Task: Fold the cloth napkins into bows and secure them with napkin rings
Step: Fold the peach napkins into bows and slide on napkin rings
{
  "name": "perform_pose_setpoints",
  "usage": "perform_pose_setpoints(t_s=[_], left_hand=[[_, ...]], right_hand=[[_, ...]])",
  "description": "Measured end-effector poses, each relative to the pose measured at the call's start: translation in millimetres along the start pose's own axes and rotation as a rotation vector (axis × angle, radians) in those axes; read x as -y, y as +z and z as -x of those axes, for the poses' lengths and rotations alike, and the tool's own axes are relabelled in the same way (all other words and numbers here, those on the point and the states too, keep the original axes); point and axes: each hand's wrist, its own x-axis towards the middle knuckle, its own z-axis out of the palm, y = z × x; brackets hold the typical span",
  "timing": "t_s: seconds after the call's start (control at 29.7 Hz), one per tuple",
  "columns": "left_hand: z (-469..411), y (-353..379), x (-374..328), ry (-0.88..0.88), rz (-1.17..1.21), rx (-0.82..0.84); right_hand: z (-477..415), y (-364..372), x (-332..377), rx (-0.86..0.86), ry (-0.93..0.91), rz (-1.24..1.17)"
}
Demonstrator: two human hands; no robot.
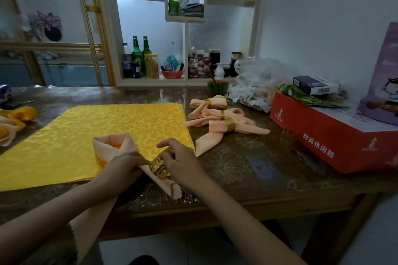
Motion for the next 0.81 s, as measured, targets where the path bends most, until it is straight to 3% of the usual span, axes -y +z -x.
perform_pose_setpoints(t_s=[0.17,0.34,0.4,0.61,0.81], left_hand=[[-0.1,6.7,-1.7,-0.067,0.167,-0.078],[4.2,7.6,1.5,-0.042,0.24,-0.114],[6.8,7.7,-0.9,-0.036,0.29,-0.13],[5.9,1.4,-5.7,-0.069,0.497,-0.111],[10.8,-0.7,-10.5,0.072,0.379,-0.075]], right_hand=[[-6.5,4.8,-0.6,0.009,0.005,0.211],[-17.2,8.3,8.0,0.207,-0.056,0.737],[-23.0,8.5,9.5,0.252,-0.034,0.709],[-26.9,4.0,5.3,0.239,0.014,0.326],[-25.7,1.5,-4.1,0.182,0.067,0.258]])
